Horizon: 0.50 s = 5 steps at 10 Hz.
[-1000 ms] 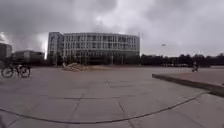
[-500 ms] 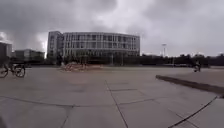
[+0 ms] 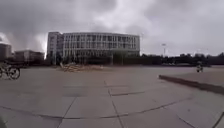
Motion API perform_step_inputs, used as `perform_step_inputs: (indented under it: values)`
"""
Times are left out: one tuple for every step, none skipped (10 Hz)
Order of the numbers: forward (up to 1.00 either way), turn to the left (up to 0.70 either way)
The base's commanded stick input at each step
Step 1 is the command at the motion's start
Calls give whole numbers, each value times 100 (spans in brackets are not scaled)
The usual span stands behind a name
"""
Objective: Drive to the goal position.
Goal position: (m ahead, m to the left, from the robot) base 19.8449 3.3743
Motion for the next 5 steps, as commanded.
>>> perform_step_inputs:
  values:
    - [67, -2]
    - [67, -2]
    - [67, -2]
    - [67, -2]
    - [67, -2]
